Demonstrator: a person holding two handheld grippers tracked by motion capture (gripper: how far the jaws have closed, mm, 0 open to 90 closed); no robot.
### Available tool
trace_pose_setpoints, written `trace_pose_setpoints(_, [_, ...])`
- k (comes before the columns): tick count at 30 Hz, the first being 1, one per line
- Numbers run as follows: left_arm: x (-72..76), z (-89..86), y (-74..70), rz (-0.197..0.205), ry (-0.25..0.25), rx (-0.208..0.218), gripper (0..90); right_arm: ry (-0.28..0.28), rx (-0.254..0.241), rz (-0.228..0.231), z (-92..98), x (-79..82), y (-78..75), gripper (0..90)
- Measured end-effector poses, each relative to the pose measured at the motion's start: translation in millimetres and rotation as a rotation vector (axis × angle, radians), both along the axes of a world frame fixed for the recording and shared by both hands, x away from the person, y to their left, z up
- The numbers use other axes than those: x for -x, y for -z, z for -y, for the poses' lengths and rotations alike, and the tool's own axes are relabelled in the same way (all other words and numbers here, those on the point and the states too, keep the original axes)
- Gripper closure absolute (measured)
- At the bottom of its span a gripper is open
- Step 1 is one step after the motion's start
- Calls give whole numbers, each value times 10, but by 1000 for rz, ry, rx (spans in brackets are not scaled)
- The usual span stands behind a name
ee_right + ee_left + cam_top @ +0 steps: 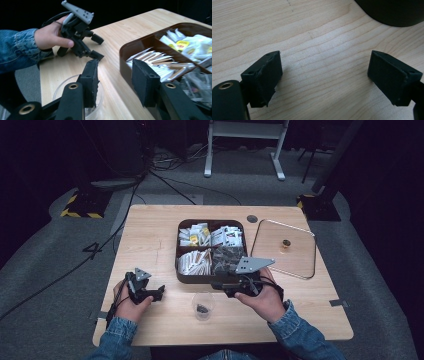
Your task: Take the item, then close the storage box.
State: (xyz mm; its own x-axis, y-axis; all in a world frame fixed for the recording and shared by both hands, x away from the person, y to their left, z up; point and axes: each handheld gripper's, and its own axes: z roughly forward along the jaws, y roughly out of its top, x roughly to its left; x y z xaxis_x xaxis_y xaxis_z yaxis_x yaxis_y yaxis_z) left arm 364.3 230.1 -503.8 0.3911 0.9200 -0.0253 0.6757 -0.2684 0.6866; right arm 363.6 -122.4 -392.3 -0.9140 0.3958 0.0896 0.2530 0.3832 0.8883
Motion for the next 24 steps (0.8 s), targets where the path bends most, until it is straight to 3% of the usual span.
trace_pose_setpoints(10, [-5, 1, 1, -1, 2, 1, 129, 36, -26, 12, 116, -46, -71, 569])
trace_pose_setpoints(24, [8, -6, 1, -4, 10, 3, 116, 141, -30, 34, 351, -211, -162, 558])
